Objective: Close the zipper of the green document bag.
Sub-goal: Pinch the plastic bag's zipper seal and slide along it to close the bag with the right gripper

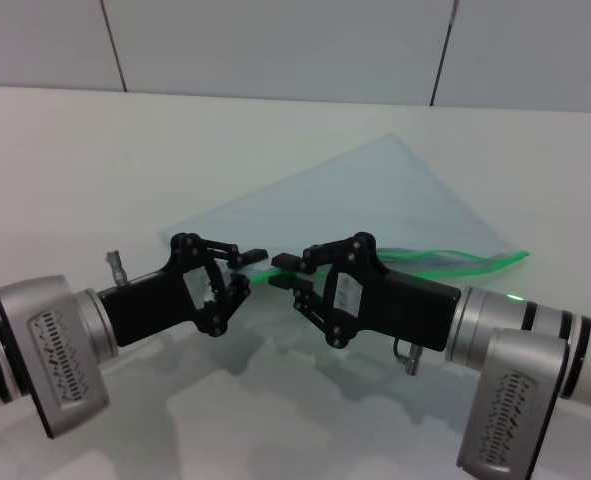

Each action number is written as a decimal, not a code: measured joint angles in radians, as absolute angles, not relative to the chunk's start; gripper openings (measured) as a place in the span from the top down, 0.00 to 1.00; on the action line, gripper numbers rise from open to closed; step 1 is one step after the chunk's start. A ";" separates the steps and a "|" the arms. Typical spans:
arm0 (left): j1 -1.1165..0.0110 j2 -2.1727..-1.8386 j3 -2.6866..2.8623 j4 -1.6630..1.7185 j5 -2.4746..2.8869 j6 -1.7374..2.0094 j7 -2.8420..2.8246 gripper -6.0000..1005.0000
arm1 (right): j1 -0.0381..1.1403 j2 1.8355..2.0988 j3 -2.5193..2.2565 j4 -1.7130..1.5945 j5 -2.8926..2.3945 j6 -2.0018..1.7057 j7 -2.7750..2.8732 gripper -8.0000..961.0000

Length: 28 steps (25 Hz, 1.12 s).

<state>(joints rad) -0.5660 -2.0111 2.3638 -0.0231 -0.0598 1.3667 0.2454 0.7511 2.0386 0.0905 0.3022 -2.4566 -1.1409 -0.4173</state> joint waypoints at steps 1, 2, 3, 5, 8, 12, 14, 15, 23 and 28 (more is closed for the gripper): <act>-0.566 -2.011 2.364 -0.023 -0.060 1.367 0.245 0.95 | 0.751 2.039 0.090 0.302 -2.457 -1.140 -0.417 0.86; -0.566 -2.011 2.364 -0.023 -0.060 1.367 0.245 0.95 | 0.752 2.039 0.090 0.303 -2.457 -1.140 -0.417 0.86; -0.566 -2.011 2.364 -0.023 -0.060 1.367 0.245 0.95 | 0.752 2.039 0.089 0.303 -2.457 -1.138 -0.417 0.86; -0.565 -2.011 2.365 -0.023 -0.059 1.367 0.245 0.95 | 0.752 2.039 0.086 0.305 -2.458 -1.132 -0.421 0.87; -0.564 -2.011 2.366 -0.023 -0.058 1.367 0.245 0.95 | 0.749 2.038 0.088 0.315 -2.457 -1.115 -0.452 0.88; -0.564 -2.011 2.367 -0.023 -0.058 1.366 0.245 0.95 | 0.743 2.037 0.092 0.335 -2.453 -1.096 -0.477 0.90; -0.563 -2.011 2.367 -0.023 -0.058 1.366 0.245 0.96 | 0.740 2.037 0.096 0.338 -2.452 -1.092 -0.479 0.91; -0.563 -2.011 2.367 -0.023 -0.058 1.366 0.245 0.96 | 0.737 2.037 0.100 0.338 -2.452 -1.091 -0.480 0.91; -0.558 -2.011 2.367 -0.023 -0.047 1.367 0.245 0.96 | 0.702 2.036 0.146 0.342 -2.450 -1.089 -0.516 0.91; -0.553 -2.011 2.367 -0.023 -0.047 1.374 0.246 0.96 | 0.680 2.036 0.169 0.334 -2.449 -1.071 -0.517 0.91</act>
